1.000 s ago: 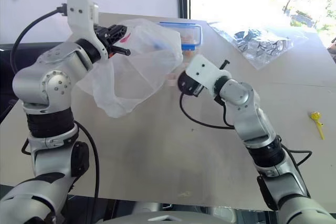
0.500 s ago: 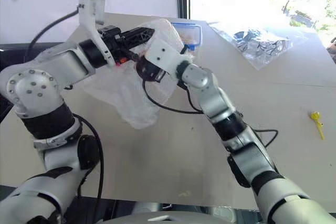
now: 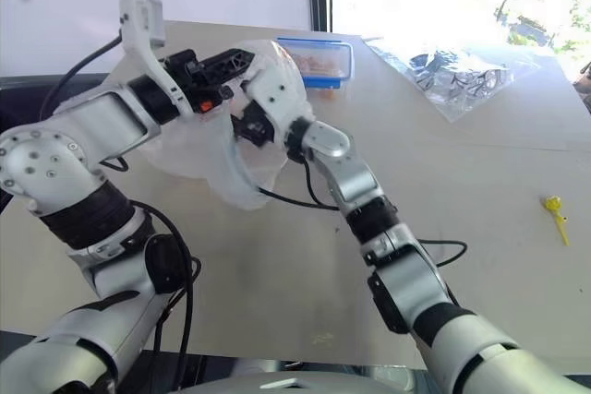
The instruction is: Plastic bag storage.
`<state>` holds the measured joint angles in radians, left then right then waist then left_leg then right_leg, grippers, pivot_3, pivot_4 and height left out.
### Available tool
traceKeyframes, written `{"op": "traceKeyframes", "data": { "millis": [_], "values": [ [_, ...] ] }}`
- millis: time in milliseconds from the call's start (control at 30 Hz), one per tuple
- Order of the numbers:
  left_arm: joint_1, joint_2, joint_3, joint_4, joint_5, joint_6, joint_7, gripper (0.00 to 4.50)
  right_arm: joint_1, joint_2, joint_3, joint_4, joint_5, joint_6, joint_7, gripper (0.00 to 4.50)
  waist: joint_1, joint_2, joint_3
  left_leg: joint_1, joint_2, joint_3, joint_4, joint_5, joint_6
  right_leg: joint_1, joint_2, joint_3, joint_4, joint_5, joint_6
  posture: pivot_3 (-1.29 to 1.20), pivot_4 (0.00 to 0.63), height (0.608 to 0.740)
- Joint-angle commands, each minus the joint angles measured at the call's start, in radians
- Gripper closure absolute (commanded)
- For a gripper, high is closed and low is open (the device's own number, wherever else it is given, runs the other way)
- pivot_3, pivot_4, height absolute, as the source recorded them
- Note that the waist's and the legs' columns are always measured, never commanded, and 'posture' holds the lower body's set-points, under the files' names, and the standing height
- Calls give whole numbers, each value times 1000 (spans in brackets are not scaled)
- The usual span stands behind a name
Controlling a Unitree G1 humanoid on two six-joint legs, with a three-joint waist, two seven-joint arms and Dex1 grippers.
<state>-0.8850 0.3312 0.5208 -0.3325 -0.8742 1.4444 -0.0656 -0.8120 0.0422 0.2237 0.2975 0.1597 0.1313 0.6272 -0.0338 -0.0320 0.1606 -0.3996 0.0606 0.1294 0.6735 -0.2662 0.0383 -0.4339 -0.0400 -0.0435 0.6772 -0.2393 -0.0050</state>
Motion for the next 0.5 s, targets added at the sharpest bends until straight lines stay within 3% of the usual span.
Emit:
{"op": "traceKeyframes", "data": {
  "millis": [33, 100, 200, 333, 500],
  "values": [
    [19, 33, -46, -12, 59, -87, 8, 4500, 45, -97, -78, -295, 102, 173, 25, 740, 2, 0, 0, 0, -1, 0, 0, 0, 0, 0, -1, 0, 0, 0, 0, 0, 150, 740],
    [26, 38, -68, 15, 99, -134, 14, 4500, 86, -173, -113, -457, 167, 286, 30, 23, 3, 0, 0, 0, -2, 0, 0, 0, 0, 0, -2, -1, 0, 0, 0, 0, 150, 740],
    [26, 34, -92, 47, 131, -183, 7, 4500, 119, -287, -184, -665, 256, 444, 12, 23, 4, 0, 0, 1, -2, -1, -2, 0, 0, 0, -1, -1, 0, 0, 0, 0, 150, 740],
    [42, 31, -153, 57, 160, -226, -16, 4500, 124, -460, -388, -838, 440, 663, -27, 23, 5, 1, 1, 1, -2, 0, -3, 0, 0, 0, -1, 0, -1, 0, 0, 0, 150, 740],
    [52, 36, -211, 48, 175, -267, -47, 4500, 296, -886, -455, -695, 184, 671, -38, 23, 28, 1, 1, 0, -3, 0, -3, 0, 0, 1, -1, 0, -6, -1, 0, 0, 150, 740]
  ]
}}
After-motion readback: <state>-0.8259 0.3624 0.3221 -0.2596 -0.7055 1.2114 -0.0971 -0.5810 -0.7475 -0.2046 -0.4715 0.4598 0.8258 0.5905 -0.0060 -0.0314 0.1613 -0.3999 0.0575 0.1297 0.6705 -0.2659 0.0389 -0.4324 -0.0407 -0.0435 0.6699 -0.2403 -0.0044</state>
